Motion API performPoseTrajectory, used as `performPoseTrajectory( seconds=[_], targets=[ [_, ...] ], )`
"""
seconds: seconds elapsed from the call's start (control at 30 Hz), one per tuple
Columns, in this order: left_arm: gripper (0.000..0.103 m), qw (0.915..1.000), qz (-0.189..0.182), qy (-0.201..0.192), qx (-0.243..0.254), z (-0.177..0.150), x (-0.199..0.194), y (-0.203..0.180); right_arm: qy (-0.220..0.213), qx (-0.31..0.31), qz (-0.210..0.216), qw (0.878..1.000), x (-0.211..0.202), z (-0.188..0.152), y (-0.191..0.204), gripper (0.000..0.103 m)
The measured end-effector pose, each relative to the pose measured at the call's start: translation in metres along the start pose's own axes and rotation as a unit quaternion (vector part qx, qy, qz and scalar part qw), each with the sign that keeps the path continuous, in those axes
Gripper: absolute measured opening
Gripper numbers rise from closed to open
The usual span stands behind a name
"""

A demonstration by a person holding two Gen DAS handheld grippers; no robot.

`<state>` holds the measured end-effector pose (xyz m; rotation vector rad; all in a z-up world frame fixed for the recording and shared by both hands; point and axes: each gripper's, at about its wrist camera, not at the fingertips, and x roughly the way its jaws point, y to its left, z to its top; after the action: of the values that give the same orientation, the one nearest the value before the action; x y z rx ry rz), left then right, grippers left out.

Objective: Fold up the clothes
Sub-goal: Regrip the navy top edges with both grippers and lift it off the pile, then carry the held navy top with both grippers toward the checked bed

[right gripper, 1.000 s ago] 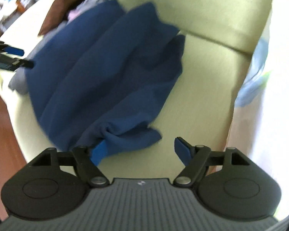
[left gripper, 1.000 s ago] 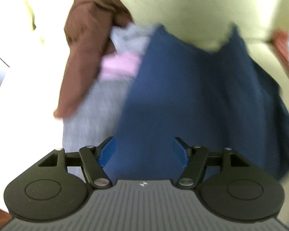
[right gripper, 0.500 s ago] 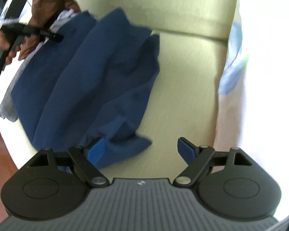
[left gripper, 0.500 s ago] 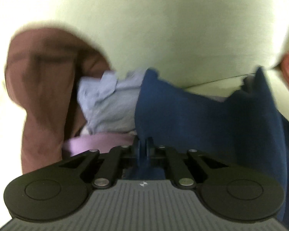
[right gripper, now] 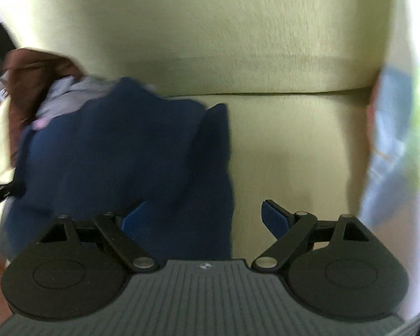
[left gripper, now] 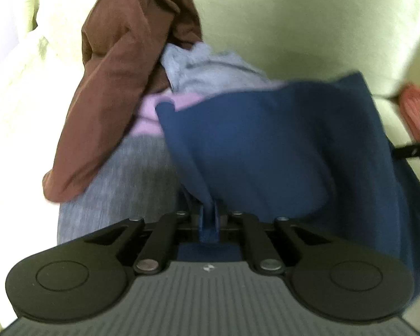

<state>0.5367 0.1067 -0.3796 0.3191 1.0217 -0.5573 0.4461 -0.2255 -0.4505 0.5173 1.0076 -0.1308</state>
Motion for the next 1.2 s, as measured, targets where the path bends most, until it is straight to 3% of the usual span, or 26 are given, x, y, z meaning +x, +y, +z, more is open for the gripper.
performPoseTrajectory(
  seconds=[0.07, 0.13, 0.27, 0.33, 0.4, 0.43, 0.47, 0.5, 0.53, 0.57, 0.67, 0.87, 1.03, 1.2],
  targets=[
    [0.023, 0.9998, -0.008, 0.0, -0.019, 0.003, 0.005, 0.007, -0.007, 0.04, 0.016, 0.999, 0.015, 0.006, -0.011, 0.09],
    [0.027, 0.9977, -0.028, 0.005, -0.062, 0.008, 0.013, 0.02, -0.024, 0.056, 0.04, 0.997, 0.017, 0.011, -0.013, 0.088],
    [0.03, 0.9902, -0.05, 0.018, -0.129, 0.009, 0.011, 0.037, -0.019, 0.065, 0.062, 0.996, 0.021, 0.016, -0.018, 0.069],
    [0.057, 0.9912, -0.036, 0.008, -0.127, 0.005, 0.0, 0.034, -0.012, 0.075, 0.071, 0.995, 0.021, 0.015, -0.021, 0.069],
    [0.065, 0.9927, -0.02, 0.008, -0.119, 0.018, 0.014, 0.033, -0.007, 0.075, 0.079, 0.994, 0.019, 0.01, -0.024, 0.066],
    [0.064, 0.993, -0.017, 0.019, -0.115, 0.018, 0.022, 0.031, -0.006, 0.073, 0.084, 0.994, 0.02, 0.012, -0.023, 0.06],
    [0.062, 0.9928, -0.016, 0.028, -0.115, 0.016, 0.028, 0.028, -0.007, 0.067, 0.091, 0.994, 0.02, 0.009, -0.023, 0.032],
    [0.047, 0.993, -0.015, 0.026, -0.115, 0.016, 0.03, 0.026, -0.007, 0.064, 0.097, 0.993, 0.021, 0.008, -0.023, 0.011],
    [0.014, 0.9941, -0.017, 0.013, -0.106, 0.016, 0.023, 0.021, -0.011, 0.064, 0.1, 0.993, 0.019, 0.007, -0.023, 0.011],
    [0.009, 0.9951, -0.019, -0.001, -0.097, 0.016, 0.016, 0.015, -0.026, 0.057, 0.1, 0.993, 0.014, 0.003, -0.02, 0.01],
    [0.006, 0.9964, -0.021, -0.035, -0.074, 0.017, -0.004, -0.001, -0.065, 0.039, 0.104, 0.992, -0.005, -0.003, -0.01, 0.01],
    [0.005, 0.9922, -0.03, -0.091, -0.079, 0.013, -0.08, -0.029, -0.158, 0.059, 0.132, 0.977, -0.106, -0.039, -0.014, 0.009],
    [0.005, 0.9852, -0.031, -0.145, -0.086, 0.007, -0.166, -0.056, -0.209, 0.07, 0.163, 0.962, -0.189, -0.069, -0.021, 0.009],
    [0.005, 0.9718, -0.034, -0.221, -0.075, 0.018, -0.274, -0.101, -0.253, 0.071, 0.207, 0.942, -0.298, -0.121, -0.037, 0.009]
  ],
)
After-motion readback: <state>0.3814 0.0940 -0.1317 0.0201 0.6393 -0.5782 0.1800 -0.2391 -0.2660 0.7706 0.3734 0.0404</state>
